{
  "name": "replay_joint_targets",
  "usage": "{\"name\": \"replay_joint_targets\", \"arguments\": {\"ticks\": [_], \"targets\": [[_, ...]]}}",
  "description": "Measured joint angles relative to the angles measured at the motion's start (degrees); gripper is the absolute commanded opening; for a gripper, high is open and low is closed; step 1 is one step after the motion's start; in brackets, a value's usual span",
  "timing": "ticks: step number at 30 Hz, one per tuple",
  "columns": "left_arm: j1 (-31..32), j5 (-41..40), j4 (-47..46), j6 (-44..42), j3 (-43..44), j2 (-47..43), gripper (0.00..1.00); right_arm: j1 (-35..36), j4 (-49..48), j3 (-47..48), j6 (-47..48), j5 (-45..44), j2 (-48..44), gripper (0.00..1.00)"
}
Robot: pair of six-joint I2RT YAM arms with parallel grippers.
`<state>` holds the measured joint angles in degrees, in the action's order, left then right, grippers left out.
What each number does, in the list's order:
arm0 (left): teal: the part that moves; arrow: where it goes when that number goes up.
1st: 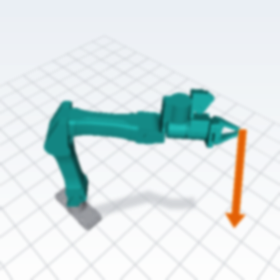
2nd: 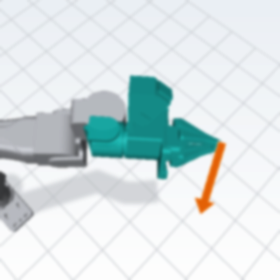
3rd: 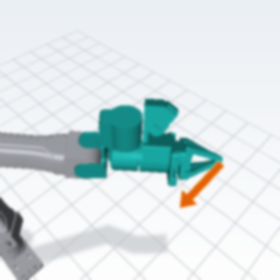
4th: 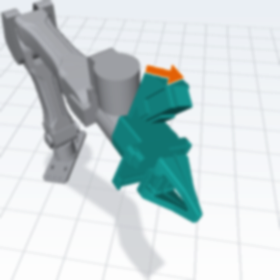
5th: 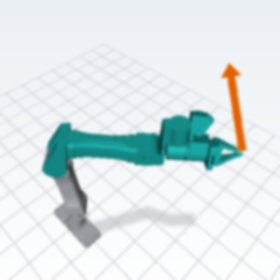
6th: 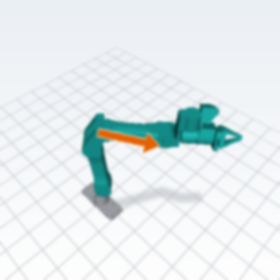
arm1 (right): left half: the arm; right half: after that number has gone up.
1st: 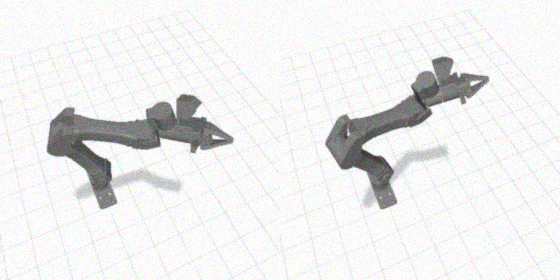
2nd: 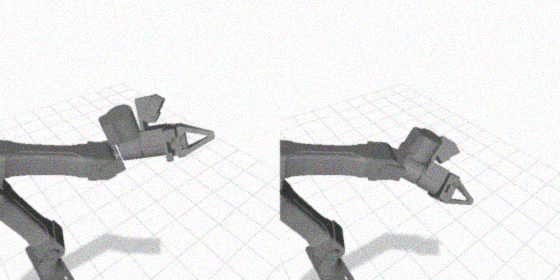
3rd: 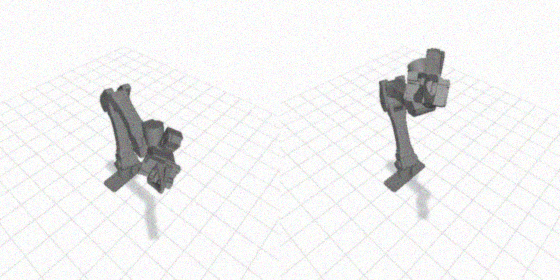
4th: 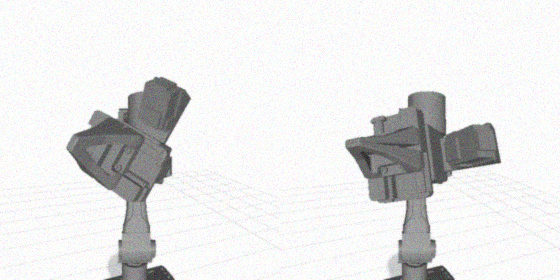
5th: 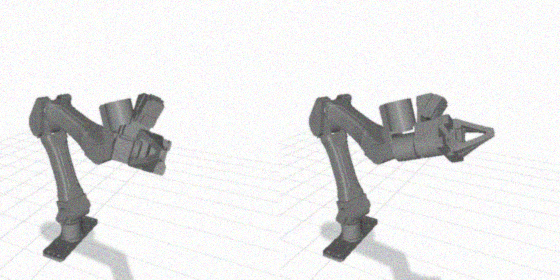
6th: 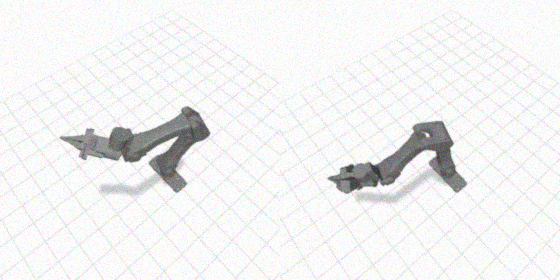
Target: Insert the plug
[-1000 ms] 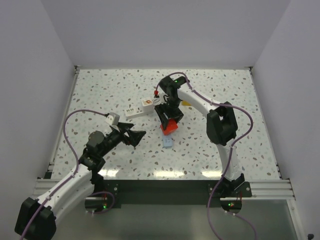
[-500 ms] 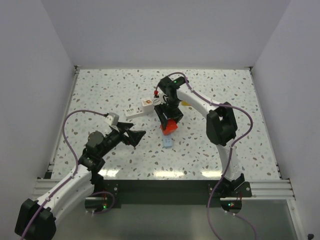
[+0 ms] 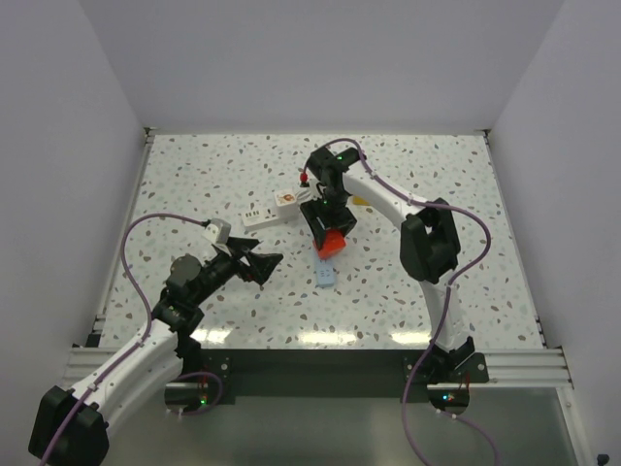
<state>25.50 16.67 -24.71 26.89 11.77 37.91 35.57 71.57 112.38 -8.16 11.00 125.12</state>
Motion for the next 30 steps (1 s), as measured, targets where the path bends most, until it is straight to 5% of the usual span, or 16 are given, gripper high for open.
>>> {"name": "replay_joint_targets", "arguments": {"ticks": [15,30], "targets": [[0.00,0.00,-0.04,0.02,-0.02,0.09,1.00,-0.09,-7.56,-6.34,-4.24,2.12,-3.82,0.00],[0.00,0.02,-0.02,0.04,-0.02,0.11,1.00,0.44,-4.15,-4.28,-4.26,1.77,-4.00,0.00]]}}
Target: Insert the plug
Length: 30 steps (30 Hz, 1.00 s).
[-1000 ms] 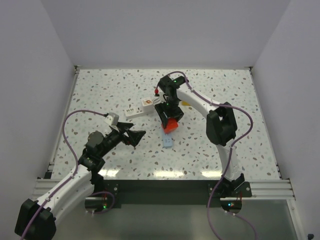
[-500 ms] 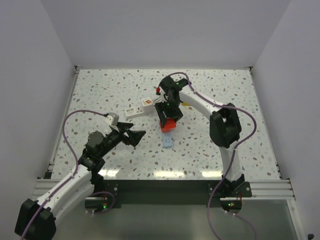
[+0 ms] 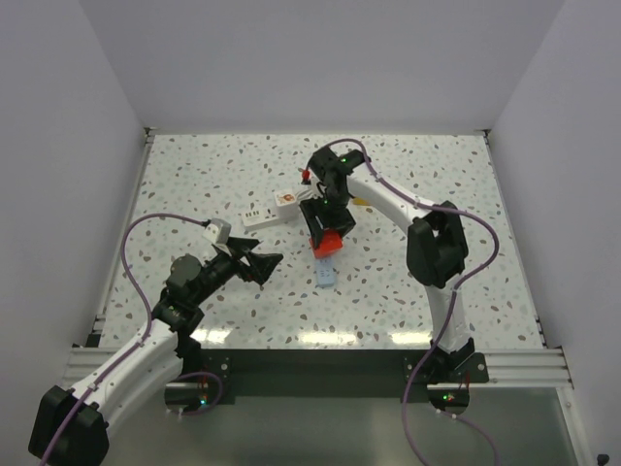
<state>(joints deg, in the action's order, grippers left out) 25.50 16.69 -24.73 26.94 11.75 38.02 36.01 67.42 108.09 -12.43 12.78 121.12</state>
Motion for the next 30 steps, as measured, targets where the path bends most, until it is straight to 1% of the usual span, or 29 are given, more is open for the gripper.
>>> {"name": "replay_joint_targets", "arguments": {"ticks": [10,30], "targets": [[0.00,0.00,0.00,0.02,0.00,0.00,1.00,0.00,2.08,0.22,0.02,0.00,-0.79,0.00],[0.00,-0.02,0.02,0.02,0.00,-0.07,1.00,0.00,-0.02,-1.62,0.48,0.02,-0.83,0.00]]}}
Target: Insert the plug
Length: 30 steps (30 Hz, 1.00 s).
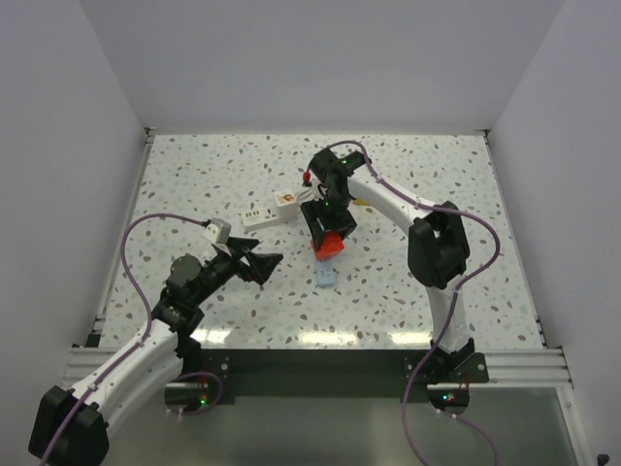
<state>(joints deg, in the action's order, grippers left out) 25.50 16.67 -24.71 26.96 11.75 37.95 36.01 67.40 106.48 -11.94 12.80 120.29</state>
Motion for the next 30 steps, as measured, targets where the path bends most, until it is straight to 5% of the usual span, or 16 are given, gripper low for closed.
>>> {"name": "replay_joint_targets", "arguments": {"ticks": [30], "targets": [[0.00,-0.42,0.15,0.00,0.00,-0.17,1.00,0.00,-1.51,-1.73,0.46,-0.04,0.09,0.00]]}}
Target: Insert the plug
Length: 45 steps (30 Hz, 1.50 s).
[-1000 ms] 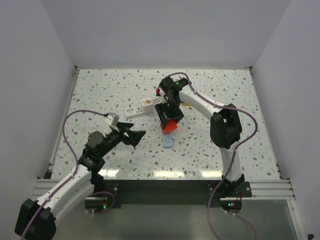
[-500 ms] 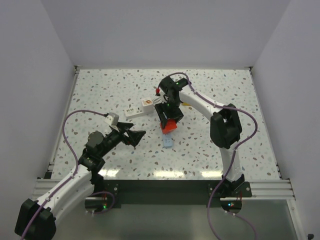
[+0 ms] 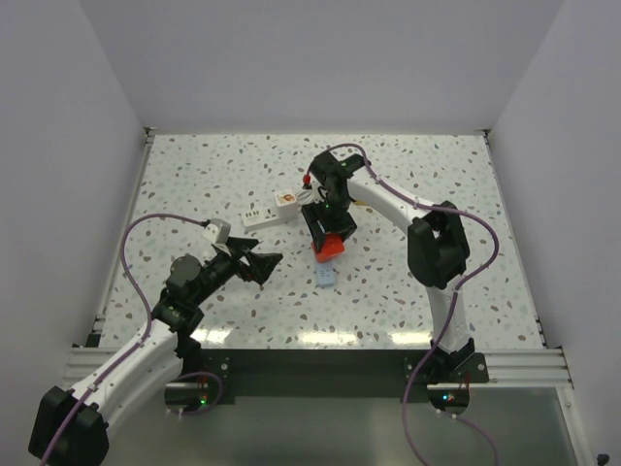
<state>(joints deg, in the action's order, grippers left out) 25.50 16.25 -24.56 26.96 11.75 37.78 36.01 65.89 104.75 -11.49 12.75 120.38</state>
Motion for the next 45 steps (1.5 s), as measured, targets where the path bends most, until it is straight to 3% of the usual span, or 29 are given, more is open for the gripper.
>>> {"name": "replay_joint_targets", "arguments": {"ticks": [31,45], "targets": [[0.00,-0.46,0.00,-0.02,0.00,0.15,1.00,-0.44,-1.25,0.02,-0.17,-0.09,0.35,0.00],[0.00,-0.46,0.02,-0.02,0.00,-0.11,1.00,-0.28,-3.37,-2.54,-5.62,-2.14,-1.33,0.00]]}}
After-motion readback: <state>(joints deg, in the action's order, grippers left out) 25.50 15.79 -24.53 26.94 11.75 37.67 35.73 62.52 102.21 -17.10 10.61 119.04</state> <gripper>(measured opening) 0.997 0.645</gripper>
